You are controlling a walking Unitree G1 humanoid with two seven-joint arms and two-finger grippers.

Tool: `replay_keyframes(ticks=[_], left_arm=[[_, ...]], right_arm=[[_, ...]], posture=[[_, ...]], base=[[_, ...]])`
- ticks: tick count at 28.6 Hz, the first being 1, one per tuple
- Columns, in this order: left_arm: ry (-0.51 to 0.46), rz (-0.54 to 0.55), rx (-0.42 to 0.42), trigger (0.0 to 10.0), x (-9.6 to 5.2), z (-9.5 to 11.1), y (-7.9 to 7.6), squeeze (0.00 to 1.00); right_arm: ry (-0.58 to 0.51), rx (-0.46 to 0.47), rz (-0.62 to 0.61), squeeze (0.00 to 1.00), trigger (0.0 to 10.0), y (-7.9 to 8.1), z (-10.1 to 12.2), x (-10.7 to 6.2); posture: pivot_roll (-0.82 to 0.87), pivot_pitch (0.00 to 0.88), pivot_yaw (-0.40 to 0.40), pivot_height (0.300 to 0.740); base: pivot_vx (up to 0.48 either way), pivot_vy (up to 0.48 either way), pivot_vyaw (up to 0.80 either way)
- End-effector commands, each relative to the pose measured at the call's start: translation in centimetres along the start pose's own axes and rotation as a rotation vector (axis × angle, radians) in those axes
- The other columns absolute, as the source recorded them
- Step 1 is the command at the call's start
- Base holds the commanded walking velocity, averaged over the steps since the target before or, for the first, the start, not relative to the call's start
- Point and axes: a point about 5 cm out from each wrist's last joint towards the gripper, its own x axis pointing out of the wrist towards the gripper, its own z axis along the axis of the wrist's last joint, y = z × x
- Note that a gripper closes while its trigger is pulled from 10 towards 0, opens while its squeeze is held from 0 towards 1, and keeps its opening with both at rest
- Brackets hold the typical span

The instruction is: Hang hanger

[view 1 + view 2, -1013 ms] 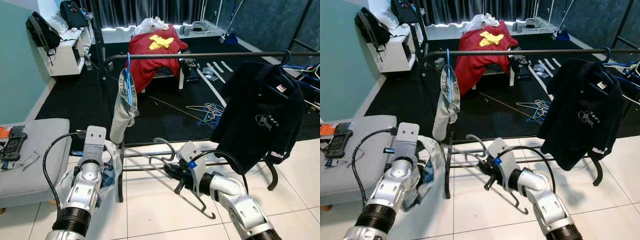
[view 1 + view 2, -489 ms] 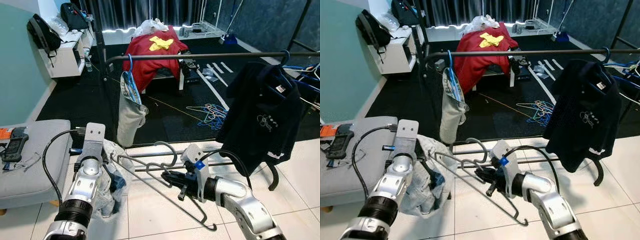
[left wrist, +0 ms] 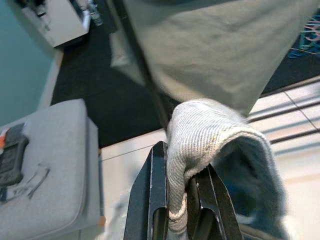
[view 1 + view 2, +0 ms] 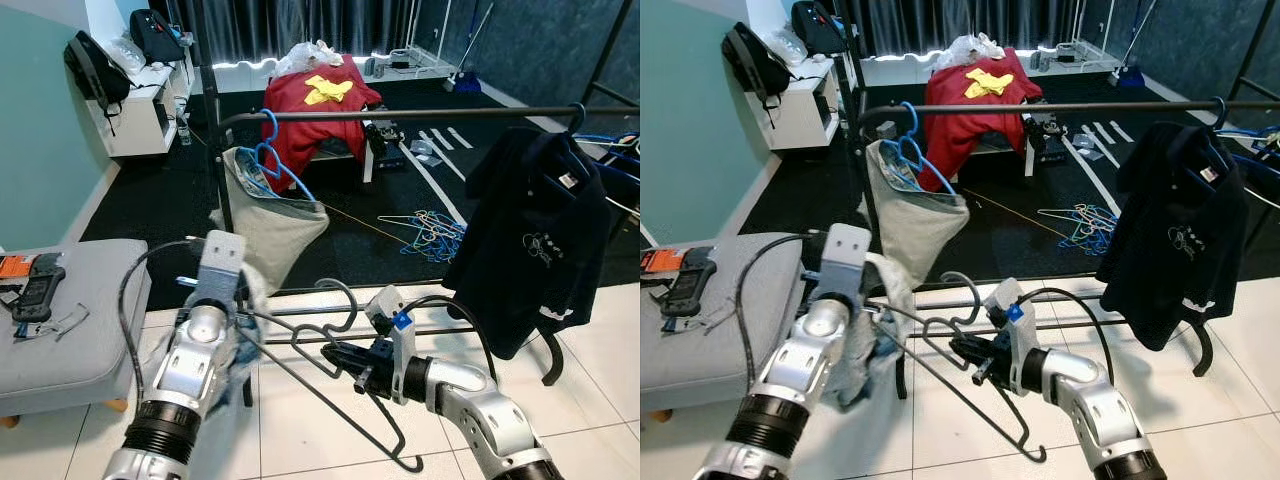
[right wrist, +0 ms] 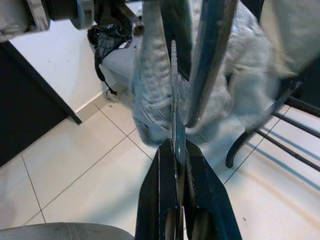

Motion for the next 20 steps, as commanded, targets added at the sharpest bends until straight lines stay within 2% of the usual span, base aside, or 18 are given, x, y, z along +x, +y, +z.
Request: replay_keyframes(ticks=[1,7,9,10,11,12,13,14,17,19,20], left_arm=[[-0.013,0.003,0.014,10.0,0.0,0.3,-0.1,0.0],[-0.022,-0.027,0.004,10.0,0.1,0.5,-0.4,0.0],[-0.025,-0.086,-0.012,10.0,-0.1,0.6,-0.8,0.0],[-0.025,-0.086,-0.012,10.0,-0.1,0.6,-0.8,0.0],[-0.021,-0.093,-0.011,10.0,-0.2,0.6,-0.8,0.0],[-0.021,-0.093,-0.011,10.0,-0.2,0.6,-0.8,0.0],[-0.017,-0.103,-0.012,10.0,-0.2,0.5,-0.8,0.0],[-0.017,-0.103,-0.012,10.0,-0.2,0.5,-0.8,0.0],[-0.015,-0.2,-0.033,10.0,-0.8,0.9,-1.2,0.0],[-0.016,-0.254,-0.034,10.0,-1.2,1.0,-1.5,0.0],[-0.019,-0.294,-0.043,10.0,-1.4,1.1,-1.7,0.0]], right_arm=[[-0.018,0.025,0.03,0.0,10.0,0.2,0.3,0.1],[-0.005,0.052,0.008,0.0,10.0,-0.1,-0.2,-0.1],[-0.009,0.028,-0.132,0.0,10.0,-1.3,-0.3,-0.3],[-0.009,0.028,-0.132,0.0,10.0,-1.3,-0.3,-0.3],[-0.016,0.01,-0.188,0.0,10.0,-1.8,-0.1,-0.3],[-0.016,0.01,-0.188,0.0,10.0,-1.8,-0.1,-0.3],[-0.018,-0.006,-0.269,0.0,10.0,-2.5,0.0,-0.3],[-0.018,-0.006,-0.269,0.0,10.0,-2.5,0.0,-0.3],[-0.03,-0.007,-0.501,0.0,10.0,-4.9,0.2,-0.8],[-0.05,-0.006,-0.595,0.0,10.0,-5.8,0.6,-1.1],[-0.11,0.028,-0.647,0.0,10.0,-6.3,1.3,-1.3]], posture=[[-0.04,0.0,0.036,0.74],[-0.04,0.004,0.042,0.74],[-0.04,0.009,0.043,0.74],[-0.04,0.009,0.043,0.74],[-0.04,0.009,0.043,0.74],[-0.04,0.009,0.043,0.74],[-0.04,0.012,0.043,0.74],[-0.04,0.012,0.043,0.74],[-0.04,0.013,0.043,0.74],[-0.04,0.013,0.043,0.74],[-0.04,0.017,0.044,0.74]], base=[[0.0,0.0,0.0],[0.0,0.0,0.0],[0.0,0.0,0.0],[0.0,0.0,0.0],[0.0,0.0,0.0],[0.0,0.0,0.0],[0.0,0.0,0.0],[0.0,0.0,0.0],[0.0,0.0,0.0],[0.0,0.0,0.0],[0.0,0.0,0.0]])
